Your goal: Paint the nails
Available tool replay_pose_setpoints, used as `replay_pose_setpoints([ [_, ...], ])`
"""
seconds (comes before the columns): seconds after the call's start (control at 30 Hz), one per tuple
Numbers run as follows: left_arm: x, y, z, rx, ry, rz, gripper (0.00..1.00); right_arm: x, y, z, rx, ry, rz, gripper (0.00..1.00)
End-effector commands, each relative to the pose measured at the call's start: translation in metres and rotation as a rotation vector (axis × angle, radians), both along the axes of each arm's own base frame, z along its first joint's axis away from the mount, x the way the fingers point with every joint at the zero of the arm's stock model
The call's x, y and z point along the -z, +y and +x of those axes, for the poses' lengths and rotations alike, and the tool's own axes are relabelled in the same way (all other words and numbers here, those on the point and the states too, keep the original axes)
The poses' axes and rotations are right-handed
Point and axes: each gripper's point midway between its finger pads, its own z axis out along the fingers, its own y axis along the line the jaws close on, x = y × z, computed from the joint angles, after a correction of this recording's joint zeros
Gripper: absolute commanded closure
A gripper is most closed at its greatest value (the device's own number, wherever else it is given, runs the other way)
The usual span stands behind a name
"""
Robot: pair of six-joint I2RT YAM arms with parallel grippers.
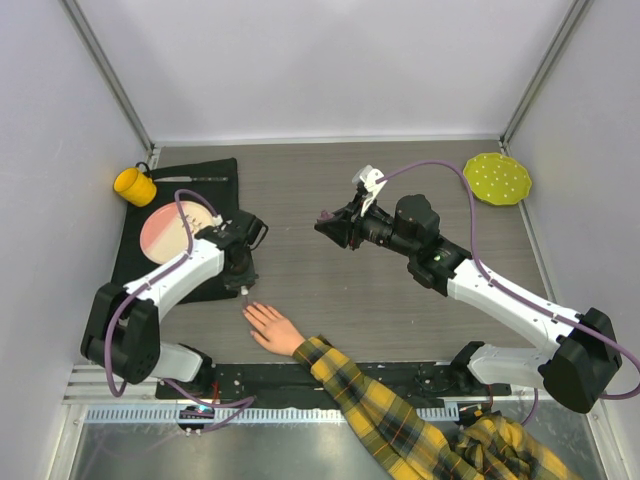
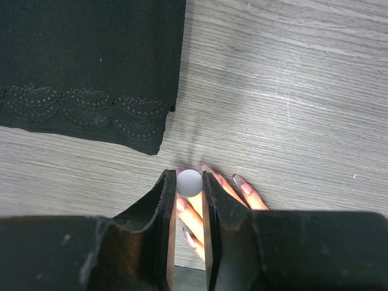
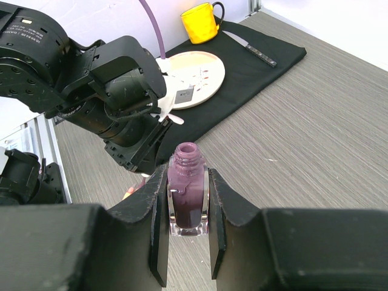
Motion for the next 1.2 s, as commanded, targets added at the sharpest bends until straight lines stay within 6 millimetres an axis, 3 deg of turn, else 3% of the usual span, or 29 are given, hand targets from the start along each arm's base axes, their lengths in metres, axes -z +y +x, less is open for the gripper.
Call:
replay_pose_setpoints([
  [0.0, 0.003, 0.003, 0.005, -0.008, -0.013, 0.015, 1.00, -0.029, 0.001, 0.003, 0.004, -0.067, 0.060, 0.99],
  [0.77, 0.010, 0.020, 0.005, -0.041, -0.003, 0.114, 1.00, -0.031, 0.000, 0.003, 0.006, -0.071, 0.059, 0.99],
  [0.87, 0.004, 0.021, 0.008, -0.042, -0.021, 0.112, 1.00, -0.031, 0.000, 0.002, 0.004, -0.071, 0.057, 0.99],
  [1.17, -0.050, 0.005, 0.019, 0.012, -0.139, -0.008, 1.00, -0.038, -0.002, -0.002, -0.004, -0.075, 0.072, 0.99],
])
